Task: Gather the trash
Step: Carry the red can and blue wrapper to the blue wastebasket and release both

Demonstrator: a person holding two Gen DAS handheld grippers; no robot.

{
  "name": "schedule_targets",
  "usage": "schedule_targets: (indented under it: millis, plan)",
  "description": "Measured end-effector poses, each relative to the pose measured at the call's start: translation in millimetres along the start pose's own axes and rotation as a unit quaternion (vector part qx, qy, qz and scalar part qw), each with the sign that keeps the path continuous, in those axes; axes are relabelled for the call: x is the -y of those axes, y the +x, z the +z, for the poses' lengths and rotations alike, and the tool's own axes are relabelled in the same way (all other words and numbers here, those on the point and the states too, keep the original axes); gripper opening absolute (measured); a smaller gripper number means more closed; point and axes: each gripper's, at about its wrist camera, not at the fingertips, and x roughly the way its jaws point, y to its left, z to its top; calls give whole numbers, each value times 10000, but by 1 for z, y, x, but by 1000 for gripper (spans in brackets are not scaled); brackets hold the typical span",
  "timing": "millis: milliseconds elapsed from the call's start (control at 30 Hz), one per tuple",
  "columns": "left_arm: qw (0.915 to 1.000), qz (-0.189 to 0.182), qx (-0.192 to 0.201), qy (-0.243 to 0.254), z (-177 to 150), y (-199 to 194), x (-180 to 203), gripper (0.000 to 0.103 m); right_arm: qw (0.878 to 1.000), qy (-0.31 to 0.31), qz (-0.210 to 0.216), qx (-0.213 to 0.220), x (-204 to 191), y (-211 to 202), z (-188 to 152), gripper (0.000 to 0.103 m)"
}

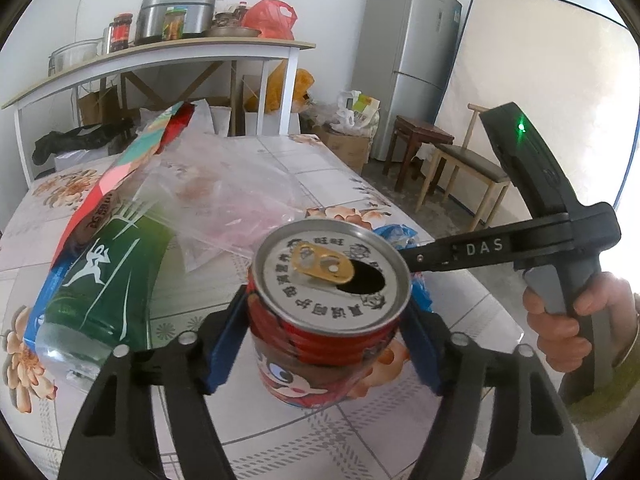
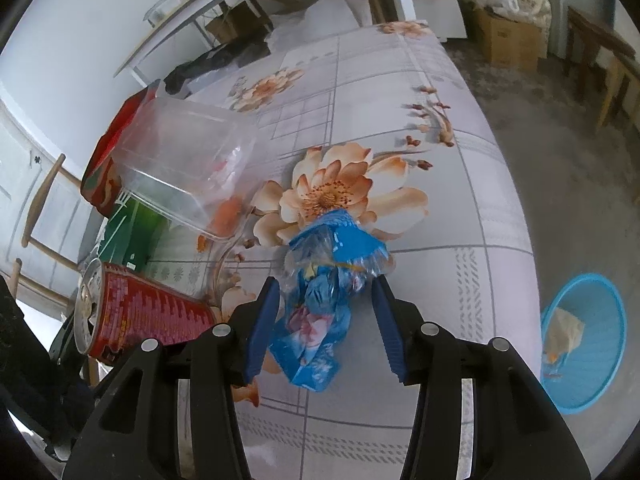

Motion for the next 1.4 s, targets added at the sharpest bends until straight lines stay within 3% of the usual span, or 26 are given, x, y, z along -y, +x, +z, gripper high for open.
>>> schedule_targets:
  millis: [100,300,433,700,933,1200,1400]
  plan:
    - [10000,10,-7,-17,1,0,-1,67,10000,-26,-13,-44,-2,3,3,45]
    - [10000,8,-2,-38,0,-1,0,66,9999,-82,24,-148,-8,9,4,25]
    - [10000,18,40,-40,1,-5,1,66,9999,-24,95,-125,-8,7,3,19]
    - [9997,46,217,67,7,-26,12,66,9989,252,387,93,3,-17,-6,17]
    - [9993,-148,301,176,23,-42,34,66,9956,550,583,495,26,-59,-22,17]
    - [9937,-967,220,523,54,-31,91,66,9833,1406,331,1106,95,-126,-57,17]
    - [9802,-1773,-329,820,83,12,154,66,9538,2656,-107,1399,188,-166,-108,17]
